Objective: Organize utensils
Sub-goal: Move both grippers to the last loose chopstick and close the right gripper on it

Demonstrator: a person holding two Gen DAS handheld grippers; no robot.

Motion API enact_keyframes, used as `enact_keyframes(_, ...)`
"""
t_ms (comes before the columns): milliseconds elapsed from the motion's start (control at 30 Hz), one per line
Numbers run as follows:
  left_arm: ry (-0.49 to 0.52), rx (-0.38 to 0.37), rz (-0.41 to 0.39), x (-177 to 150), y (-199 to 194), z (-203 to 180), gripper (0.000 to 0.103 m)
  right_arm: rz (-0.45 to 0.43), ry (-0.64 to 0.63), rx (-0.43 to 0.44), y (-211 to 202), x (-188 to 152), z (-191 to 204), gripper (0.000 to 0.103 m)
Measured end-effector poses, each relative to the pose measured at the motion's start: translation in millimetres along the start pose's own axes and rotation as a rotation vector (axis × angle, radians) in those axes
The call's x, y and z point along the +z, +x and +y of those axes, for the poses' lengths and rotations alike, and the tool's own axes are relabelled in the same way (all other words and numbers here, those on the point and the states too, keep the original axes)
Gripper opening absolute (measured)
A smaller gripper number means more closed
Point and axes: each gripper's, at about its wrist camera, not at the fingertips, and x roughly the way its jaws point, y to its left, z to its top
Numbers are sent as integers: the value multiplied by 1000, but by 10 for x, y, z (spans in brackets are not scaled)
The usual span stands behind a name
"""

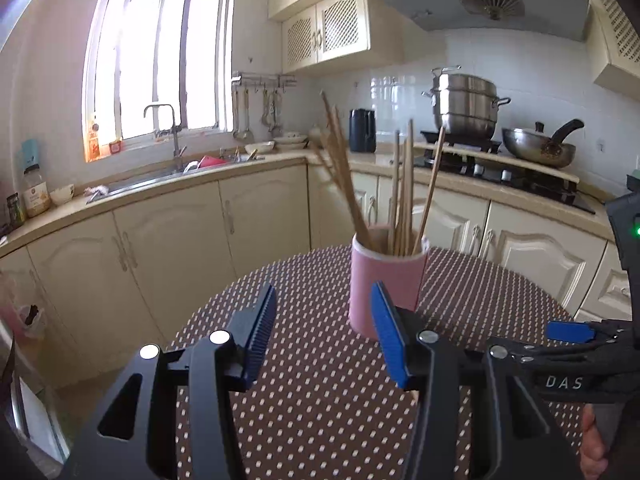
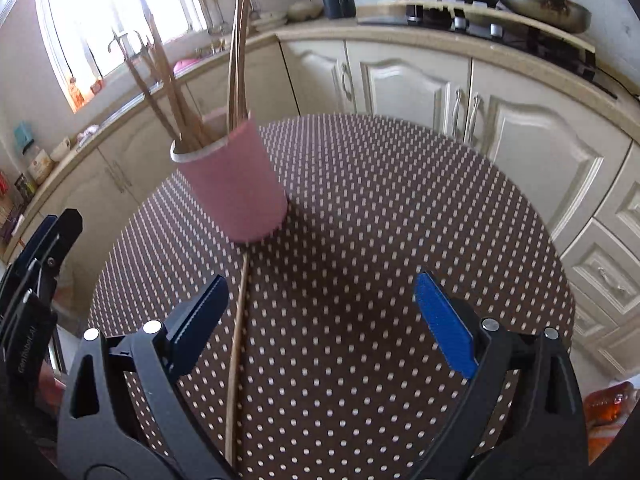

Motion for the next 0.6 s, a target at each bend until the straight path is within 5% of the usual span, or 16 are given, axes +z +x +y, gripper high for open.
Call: enact_keyframes(600,-9,39,203,-456,78,224,49,203,-235,40,386,-478,623,92)
